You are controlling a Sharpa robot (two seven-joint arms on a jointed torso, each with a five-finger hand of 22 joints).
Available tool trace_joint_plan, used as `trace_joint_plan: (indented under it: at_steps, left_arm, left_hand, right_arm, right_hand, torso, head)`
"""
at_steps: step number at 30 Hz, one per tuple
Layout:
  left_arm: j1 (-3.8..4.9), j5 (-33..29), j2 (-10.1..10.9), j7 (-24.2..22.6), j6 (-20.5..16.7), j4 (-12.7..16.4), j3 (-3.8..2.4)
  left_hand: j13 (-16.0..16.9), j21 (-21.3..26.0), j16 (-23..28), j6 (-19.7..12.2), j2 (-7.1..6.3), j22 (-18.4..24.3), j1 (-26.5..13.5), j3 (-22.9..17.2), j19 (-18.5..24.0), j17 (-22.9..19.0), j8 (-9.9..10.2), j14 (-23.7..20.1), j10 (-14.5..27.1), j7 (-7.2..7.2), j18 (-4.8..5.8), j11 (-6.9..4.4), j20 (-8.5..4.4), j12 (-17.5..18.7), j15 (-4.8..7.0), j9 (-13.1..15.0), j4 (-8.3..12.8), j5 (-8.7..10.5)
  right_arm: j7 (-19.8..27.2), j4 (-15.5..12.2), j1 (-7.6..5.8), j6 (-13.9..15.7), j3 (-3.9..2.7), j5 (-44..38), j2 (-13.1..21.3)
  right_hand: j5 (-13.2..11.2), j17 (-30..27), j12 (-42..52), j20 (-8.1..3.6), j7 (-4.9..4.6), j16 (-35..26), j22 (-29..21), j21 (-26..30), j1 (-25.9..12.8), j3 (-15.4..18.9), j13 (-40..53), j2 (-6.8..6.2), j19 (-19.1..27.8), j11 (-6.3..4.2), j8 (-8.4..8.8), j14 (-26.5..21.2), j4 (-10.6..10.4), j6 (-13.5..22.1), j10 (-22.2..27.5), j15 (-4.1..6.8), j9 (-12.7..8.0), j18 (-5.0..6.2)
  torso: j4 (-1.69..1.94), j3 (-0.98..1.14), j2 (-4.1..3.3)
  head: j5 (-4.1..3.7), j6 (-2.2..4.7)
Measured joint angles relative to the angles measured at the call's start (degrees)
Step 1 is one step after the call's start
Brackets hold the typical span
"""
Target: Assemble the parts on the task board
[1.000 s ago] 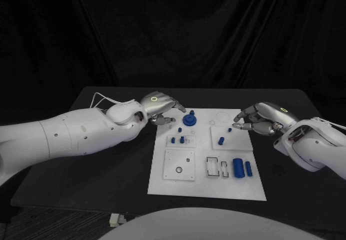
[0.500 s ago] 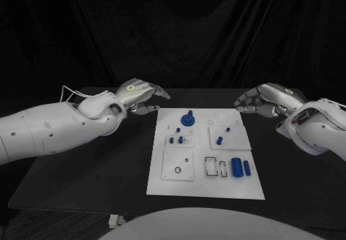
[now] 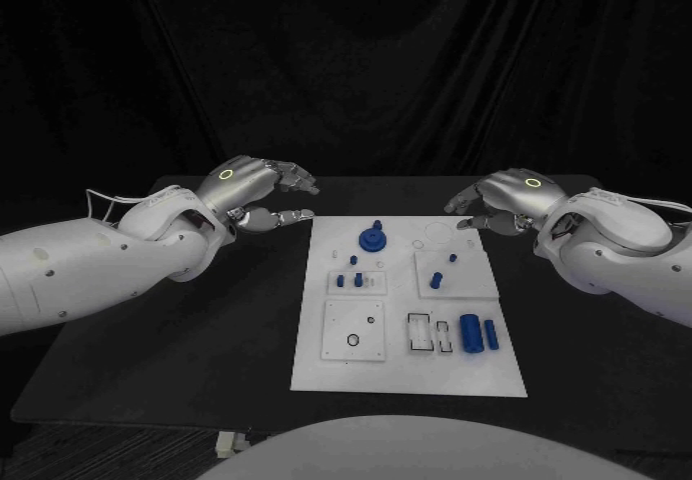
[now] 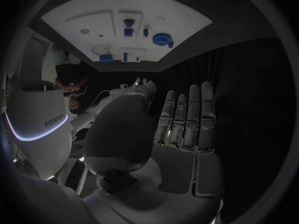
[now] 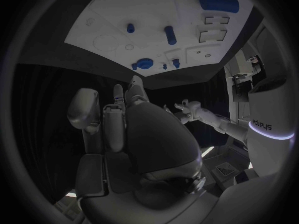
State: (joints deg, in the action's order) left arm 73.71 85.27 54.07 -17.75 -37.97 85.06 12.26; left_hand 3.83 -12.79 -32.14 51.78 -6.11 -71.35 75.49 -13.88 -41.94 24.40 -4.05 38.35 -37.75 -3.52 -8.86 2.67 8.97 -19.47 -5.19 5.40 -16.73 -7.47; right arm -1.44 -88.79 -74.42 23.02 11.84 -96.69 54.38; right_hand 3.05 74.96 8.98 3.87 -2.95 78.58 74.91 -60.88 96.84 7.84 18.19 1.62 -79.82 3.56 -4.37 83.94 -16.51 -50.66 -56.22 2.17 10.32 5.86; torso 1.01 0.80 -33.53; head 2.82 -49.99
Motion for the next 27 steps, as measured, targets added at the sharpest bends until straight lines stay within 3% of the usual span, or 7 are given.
trace_joint_plan:
  at_steps: [3,5,8,10,14,19,27]
  left_arm:
    - [-0.09,-8.8,0.5,-5.1,0.7,0.3,0.01]
    - [-0.33,-16.0,0.8,-8.5,2.5,0.4,0.0]
    - [-0.81,-26.4,1.1,-12.5,6.5,0.4,0.0]
    - [-1.26,-34.3,1.3,-15.1,10.2,0.4,0.0]
    - [-1.95,-45.8,1.8,-17.8,16.4,0.3,0.04]
    - [-2.52,-54.4,2.4,-19.3,22.0,0.5,0.04]
    - [-3.06,-60.1,2.6,-20.4,26.1,0.9,0.03]
  left_hand:
    - [-0.1,8.1,6.8,-0.6,1.41,5.5,-0.9,5.3,8.2,-6.4,0.0,-6.7,3.4,-1.02,0.93,0.34,0.67,0.0,-0.43,-0.5,0.1,-3.73]
    - [-0.2,9.3,12.7,-2.3,2.61,9.4,-1.8,8.4,15.5,-11.0,0.2,-14.5,7.3,-1.32,0.92,0.07,0.6,1.4,0.86,-1.0,0.4,-4.87]
    - [-0.9,9.7,24.2,-6.0,3.94,24.3,-1.4,13.1,29.6,-19.3,0.2,-28.8,17.4,-0.64,0.92,-0.4,0.49,6.6,1.79,-1.5,0.0,-5.33]
    - [-1.4,10.5,29.5,-12.8,5.59,36.7,-1.3,16.5,35.3,-22.8,0.5,-35.0,24.1,0.29,0.91,-1.35,1.02,10.0,1.77,-1.9,0.1,-5.33]
    - [-1.9,10.6,31.8,-19.8,7.14,45.4,-1.0,20.4,38.1,-24.1,1.1,-37.7,29.2,1.65,-0.21,-3.15,1.92,12.0,1.38,-2.4,0.0,-4.61]
    - [-2.0,10.7,31.8,-22.8,7.75,48.6,-0.4,21.6,38.9,-24.3,1.1,-38.1,30.7,2.53,-0.49,-4.2,2.78,12.2,1.36,-2.6,-0.1,-4.67]
    - [-2.0,10.1,31.8,-22.8,10.24,46.4,3.2,23.4,36.7,-24.3,1.3,-37.4,31.3,1.56,-0.49,-3.21,7.2,11.2,-1.31,-2.6,0.1,-9.47]
  right_arm:
    - [-0.9,0.5,0.24,-1.5,0.01,-2.3,-0.6]
    - [-1.3,0.6,0.34,-2.1,0.02,-3.2,-1.0]
    - [-1.8,0.9,0.51,-2.9,0.02,-4.4,-1.4]
    - [-2.1,1.1,0.66,-3.4,0.02,-5.0,-1.8]
    - [-2.5,1.5,0.95,-4.3,0.0,-5.8,-2.1]
    - [-2.6,2.0,1.62,-5.3,-0.01,-6.4,-2.4]
    - [-2.6,3.4,2.75,-6.8,0.01,-6.8,-3.2]
  right_hand:
    - [0.0,0.1,-0.2,-0.22,0.29,-0.1,0.0,-3.8,-5.2,-2.9,-1.4,-2.35,-1.6,-0.49,0.0,0.1,0.0,-0.3,-1.1,0.1,-0.6,-0.01]
    - [0.0,0.1,-0.2,-0.38,0.71,1.4,0.0,-6.3,-7.2,-5.5,-2.2,-3.96,-2.6,-0.48,0.0,0.1,0.0,-0.8,-1.8,0.1,-1.0,-0.7]
    - [0.0,0.1,-0.2,-0.48,0.67,3.8,0.0,-9.7,-10.5,-7.6,-2.8,-5.82,-3.7,-0.6,-0.32,-0.1,-0.1,-1.8,-2.9,0.3,-1.3,-1.44]
    - [0.0,0.1,-0.2,-0.48,0.68,4.0,0.0,-10.1,-11.7,-9.7,-3.3,-7.06,-3.7,-0.6,-0.34,-0.1,-0.1,-1.8,-2.9,0.32,-1.5,-1.43]
    - [0.0,0.1,-0.2,-0.48,0.79,4.4,0.0,-10.4,-12.4,-12.1,-3.8,-7.77,-3.7,-0.6,-0.34,0.1,0.0,-2.3,-2.9,0.5,-1.6,-1.43]
    - [1.0,0.1,-0.4,-0.48,0.77,4.4,0.0,-10.4,-12.0,-15.2,-4.4,-8.25,-3.7,-0.59,-0.63,0.1,0.2,-2.9,-2.9,0.5,-1.8,-1.43]
    - [6.1,0.1,-0.9,-0.48,0.77,4.6,0.0,-10.4,-11.0,-19.4,-5.6,-9.6,-3.7,-0.59,-0.63,0.1,0.3,-3.3,-2.9,0.5,-1.9,-1.42]
  torso:
    - [0.02,-0.01,-0.04]
    - [0.04,-0.01,-0.08]
    - [0.06,-0.05,-0.12]
    - [0.09,-0.1,-0.13]
    - [0.1,-0.12,-0.12]
    - [0.09,-0.09,-0.09]
    - [0.07,-0.12,-0.08]
  head:
    - [-0.09,0.0]
    - [-0.14,0.0]
    - [-0.27,0.0]
    - [-0.4,0.0]
    - [-0.83,0.0]
    - [-1.32,0.0]
    - [-1.41,0.0]
